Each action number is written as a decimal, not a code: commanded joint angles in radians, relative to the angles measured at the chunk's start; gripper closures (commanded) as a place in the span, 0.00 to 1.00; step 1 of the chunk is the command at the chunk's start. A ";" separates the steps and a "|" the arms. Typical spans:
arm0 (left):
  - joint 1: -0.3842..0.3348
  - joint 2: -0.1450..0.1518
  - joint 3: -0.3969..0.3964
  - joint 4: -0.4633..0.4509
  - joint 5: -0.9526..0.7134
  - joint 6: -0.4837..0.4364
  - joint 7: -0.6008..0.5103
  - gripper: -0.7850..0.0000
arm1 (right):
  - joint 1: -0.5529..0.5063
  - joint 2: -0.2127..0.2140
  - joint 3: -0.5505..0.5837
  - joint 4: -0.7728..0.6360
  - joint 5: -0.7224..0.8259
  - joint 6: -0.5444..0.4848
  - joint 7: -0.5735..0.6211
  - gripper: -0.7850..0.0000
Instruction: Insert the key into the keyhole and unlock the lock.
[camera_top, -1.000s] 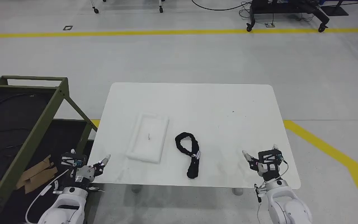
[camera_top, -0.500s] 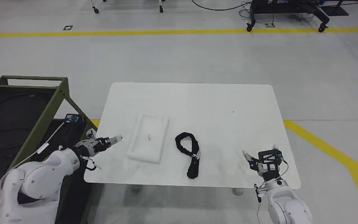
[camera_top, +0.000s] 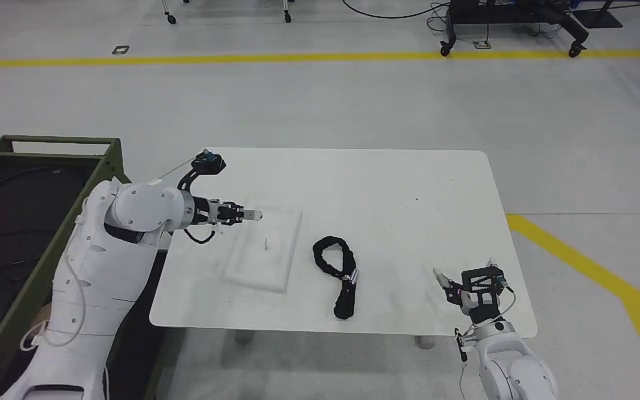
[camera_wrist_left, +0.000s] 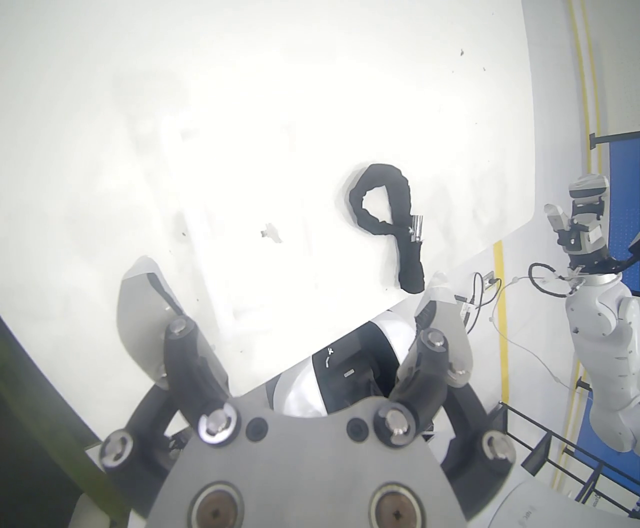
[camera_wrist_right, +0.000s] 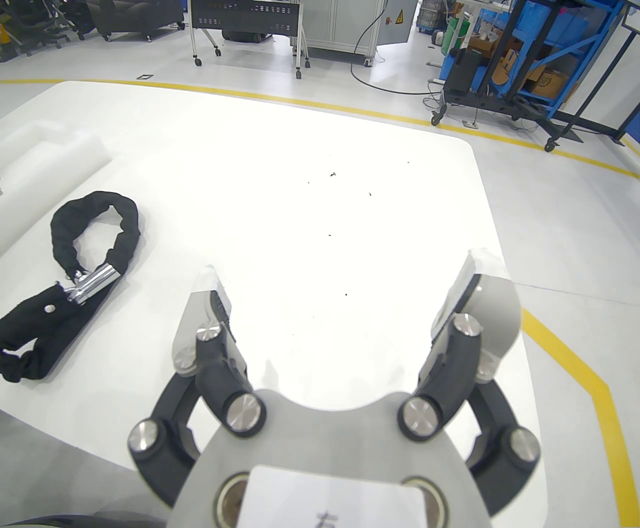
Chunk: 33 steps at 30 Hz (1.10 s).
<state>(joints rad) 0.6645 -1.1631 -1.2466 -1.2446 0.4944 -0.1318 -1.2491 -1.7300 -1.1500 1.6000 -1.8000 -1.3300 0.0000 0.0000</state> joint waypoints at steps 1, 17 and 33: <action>0.002 0.000 -0.002 -0.004 -0.005 0.002 -0.002 0.00 | 0.000 0.000 0.000 0.000 0.000 0.000 0.000 0.00; -0.009 -0.008 0.060 -0.008 0.050 0.013 0.018 0.00 | 0.000 0.000 0.000 0.000 0.000 0.000 0.000 0.00; -0.380 -0.177 0.477 0.486 -0.058 0.116 -0.125 0.00 | 0.000 0.000 0.000 0.000 0.000 0.000 0.000 0.00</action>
<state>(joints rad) 0.2935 -1.3277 -0.7976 -0.7942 0.4232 -0.0291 -1.3910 -1.7300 -1.1500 1.6000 -1.8000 -1.3300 0.0000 0.0000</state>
